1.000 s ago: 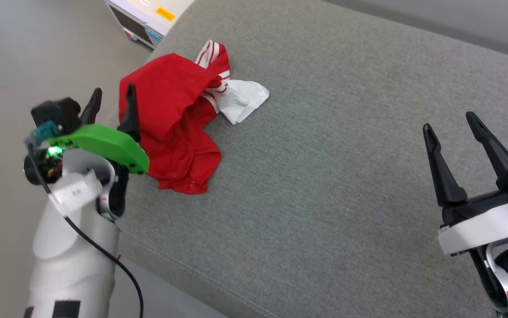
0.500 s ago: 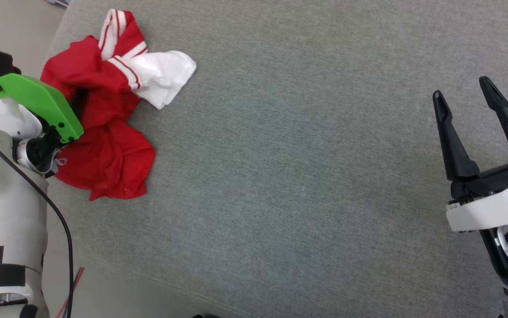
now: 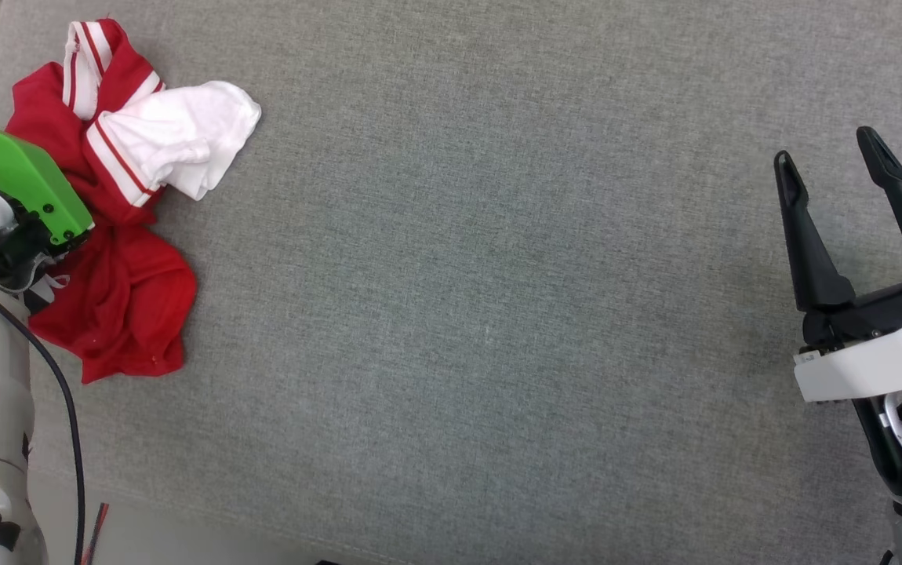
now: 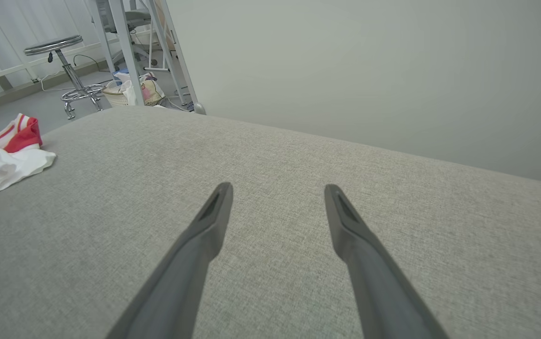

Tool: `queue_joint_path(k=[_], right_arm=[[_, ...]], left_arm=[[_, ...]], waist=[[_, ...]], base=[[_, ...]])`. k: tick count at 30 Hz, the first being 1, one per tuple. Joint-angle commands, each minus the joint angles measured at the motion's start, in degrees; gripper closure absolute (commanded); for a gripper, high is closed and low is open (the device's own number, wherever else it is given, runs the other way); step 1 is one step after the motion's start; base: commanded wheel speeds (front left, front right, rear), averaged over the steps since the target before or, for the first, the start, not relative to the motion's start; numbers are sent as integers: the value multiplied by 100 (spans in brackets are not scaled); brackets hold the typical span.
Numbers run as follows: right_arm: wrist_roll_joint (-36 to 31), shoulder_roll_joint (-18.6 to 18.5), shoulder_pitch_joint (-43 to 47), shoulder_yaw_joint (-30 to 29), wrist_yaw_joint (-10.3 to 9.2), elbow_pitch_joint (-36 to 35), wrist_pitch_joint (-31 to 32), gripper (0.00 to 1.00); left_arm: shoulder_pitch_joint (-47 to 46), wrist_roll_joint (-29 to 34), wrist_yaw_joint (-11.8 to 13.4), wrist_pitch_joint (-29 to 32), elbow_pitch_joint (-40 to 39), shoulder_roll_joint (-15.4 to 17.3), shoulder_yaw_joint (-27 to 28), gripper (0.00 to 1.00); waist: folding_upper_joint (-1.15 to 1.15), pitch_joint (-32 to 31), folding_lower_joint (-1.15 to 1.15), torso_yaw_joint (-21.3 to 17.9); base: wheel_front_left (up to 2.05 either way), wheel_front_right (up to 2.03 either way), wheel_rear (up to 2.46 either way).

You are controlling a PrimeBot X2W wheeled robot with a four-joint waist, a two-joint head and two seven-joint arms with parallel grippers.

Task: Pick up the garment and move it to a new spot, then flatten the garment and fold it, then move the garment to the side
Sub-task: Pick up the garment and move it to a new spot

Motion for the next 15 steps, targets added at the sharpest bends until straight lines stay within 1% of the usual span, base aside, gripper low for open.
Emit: queue_joint_path(k=[1, 3, 4, 6, 10, 12, 15], right_arm=[[-10, 38, -73, 1, -4, 29, -57, 0], [-17, 82, -47, -1, -4, 85, -85, 0], [-25, 112, -13, -25, -4, 128, -114, 0], [-36, 180, 75, -81, -4, 194, -128, 0], [-71, 351, 242, -207, -4, 309, -158, 0], [-96, 427, 305, -246, -4, 359, -173, 0], [-158, 575, 374, -296, -4, 465, -208, 0]], left_arm=[[291, 108, 55, -143, 145, -279, -109, 100], [306, 200, 79, -459, 52, -234, -150, 100], [304, 265, 123, -718, -27, -218, -168, 100], [290, 330, 161, -1093, -138, -269, -197, 100], [214, 593, 314, -1837, -380, -349, -358, 100], [194, 693, 379, -2102, -470, -377, -422, 100], [212, 813, 350, -2512, -707, -433, -539, 100]], waist=[[-1, -192, 0, 50], [-1, -360, 0, 71], [-1, -488, 0, 103], [-1, -694, 0, 168], [-1, -1136, 0, 232], [-1, -1319, 0, 217], [-1, -1579, 0, 89]], base=[[0, 0, 0], [0, 0, 0], [0, 0, 0], [0, 0, 0], [0, 0, 0], [0, 0, 0], [0, 0, 0]])
